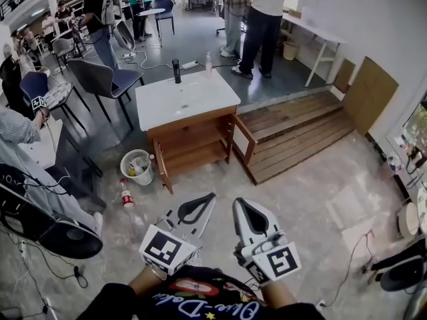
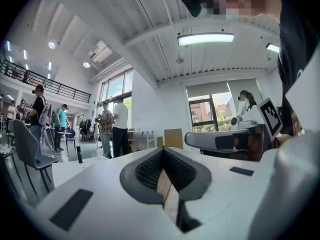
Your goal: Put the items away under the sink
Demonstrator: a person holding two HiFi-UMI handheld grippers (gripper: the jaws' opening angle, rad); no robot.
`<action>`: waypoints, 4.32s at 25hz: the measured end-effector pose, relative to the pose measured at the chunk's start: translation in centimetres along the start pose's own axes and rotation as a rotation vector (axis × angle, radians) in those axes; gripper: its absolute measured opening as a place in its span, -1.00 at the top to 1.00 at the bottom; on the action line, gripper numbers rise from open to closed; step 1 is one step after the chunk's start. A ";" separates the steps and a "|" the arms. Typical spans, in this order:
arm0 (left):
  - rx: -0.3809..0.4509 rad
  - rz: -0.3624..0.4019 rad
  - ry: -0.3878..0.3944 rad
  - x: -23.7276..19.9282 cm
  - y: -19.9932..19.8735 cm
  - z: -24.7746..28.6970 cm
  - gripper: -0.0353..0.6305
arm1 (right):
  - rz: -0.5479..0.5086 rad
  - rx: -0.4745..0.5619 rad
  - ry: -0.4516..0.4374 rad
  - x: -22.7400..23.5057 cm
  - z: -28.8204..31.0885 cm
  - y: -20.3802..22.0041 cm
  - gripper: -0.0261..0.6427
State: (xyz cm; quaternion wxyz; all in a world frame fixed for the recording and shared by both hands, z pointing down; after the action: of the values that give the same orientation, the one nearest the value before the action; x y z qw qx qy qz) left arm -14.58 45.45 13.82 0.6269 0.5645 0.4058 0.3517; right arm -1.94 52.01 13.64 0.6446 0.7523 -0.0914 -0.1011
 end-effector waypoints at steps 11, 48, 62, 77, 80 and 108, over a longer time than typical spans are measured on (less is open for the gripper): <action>0.027 -0.015 0.024 -4.9 -0.2 2.3 0.87 | -0.042 -0.038 0.009 0.8 4.6 0.7 0.90; 0.014 -0.097 0.093 -21.0 0.2 12.4 0.87 | -0.060 -0.157 0.084 7.8 20.6 5.3 0.89; 0.021 -0.081 0.060 -28.4 -0.9 13.2 0.87 | -0.044 -0.126 0.056 7.9 28.6 6.3 0.90; 0.020 -0.078 0.090 -33.8 -0.8 14.2 0.87 | -0.049 -0.128 0.098 8.0 33.5 7.4 0.89; 0.020 -0.079 0.108 -34.0 -0.7 14.8 0.87 | -0.050 -0.144 0.109 8.1 33.6 7.6 0.89; -0.007 -0.044 0.032 -33.8 -2.0 22.9 0.87 | -0.014 -0.160 0.013 18.1 36.6 8.4 0.89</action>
State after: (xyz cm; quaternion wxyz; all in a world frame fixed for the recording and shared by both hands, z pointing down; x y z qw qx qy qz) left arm -8.15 5.12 16.38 0.6299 0.5476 0.4268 0.3481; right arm 5.58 11.05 15.86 0.7026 0.6995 -0.0734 -0.1077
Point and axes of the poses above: the fingertips, and each gripper's own axes: z forward along the fingers, x to its right, y out of its underside, the point moved 7 cm from there along -z, backward along the fingers, and after that the axes turned 10 degrees about -z, right-handed, at the moved point
